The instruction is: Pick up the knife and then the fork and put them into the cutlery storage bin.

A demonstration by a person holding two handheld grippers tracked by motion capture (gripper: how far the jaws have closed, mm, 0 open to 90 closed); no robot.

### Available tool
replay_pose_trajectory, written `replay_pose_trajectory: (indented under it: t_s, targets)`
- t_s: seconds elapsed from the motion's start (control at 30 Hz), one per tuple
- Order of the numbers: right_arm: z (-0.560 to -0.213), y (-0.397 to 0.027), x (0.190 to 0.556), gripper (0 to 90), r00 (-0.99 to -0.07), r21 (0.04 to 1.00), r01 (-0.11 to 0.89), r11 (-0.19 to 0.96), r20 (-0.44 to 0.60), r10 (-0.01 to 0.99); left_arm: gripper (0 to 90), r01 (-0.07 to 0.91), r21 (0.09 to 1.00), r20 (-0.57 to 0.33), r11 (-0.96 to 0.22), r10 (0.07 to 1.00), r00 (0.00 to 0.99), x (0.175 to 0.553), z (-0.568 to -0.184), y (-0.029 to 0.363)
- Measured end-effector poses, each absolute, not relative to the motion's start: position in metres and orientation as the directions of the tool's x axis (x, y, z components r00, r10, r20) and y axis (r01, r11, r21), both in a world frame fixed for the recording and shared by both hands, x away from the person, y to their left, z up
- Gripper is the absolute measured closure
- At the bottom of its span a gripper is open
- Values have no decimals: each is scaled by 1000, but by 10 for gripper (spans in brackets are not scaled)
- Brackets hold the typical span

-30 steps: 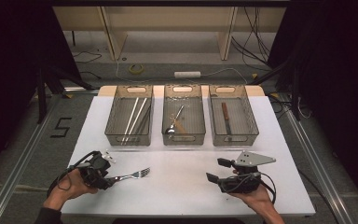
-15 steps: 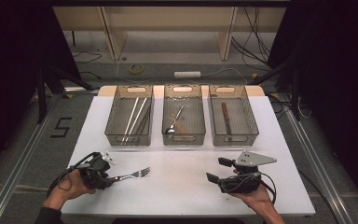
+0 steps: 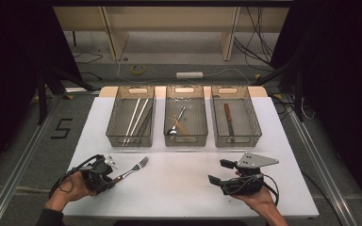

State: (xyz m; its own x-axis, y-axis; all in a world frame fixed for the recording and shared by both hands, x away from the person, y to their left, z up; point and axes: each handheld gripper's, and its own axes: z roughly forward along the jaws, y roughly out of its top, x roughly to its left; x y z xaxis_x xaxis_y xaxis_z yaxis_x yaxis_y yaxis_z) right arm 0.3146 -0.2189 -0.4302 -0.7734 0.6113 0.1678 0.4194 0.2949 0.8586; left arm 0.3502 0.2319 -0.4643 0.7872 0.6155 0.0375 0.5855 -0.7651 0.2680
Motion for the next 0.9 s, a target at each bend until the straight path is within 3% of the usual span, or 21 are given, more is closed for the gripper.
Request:
replay_pose_trajectory:
  t_s: [0.57, 0.9]
  targets:
    - [-430, -218, 314, 270, -781, 862, 412, 297, 166, 602, 758, 586, 330, 14, -740, 625, 781, 349, -457, 231]
    - [-429, -214, 311, 270, -796, 863, 400, 308, 160, 584, 758, 582, 367, -26, -725, 618, 786, 344, -445, 211]
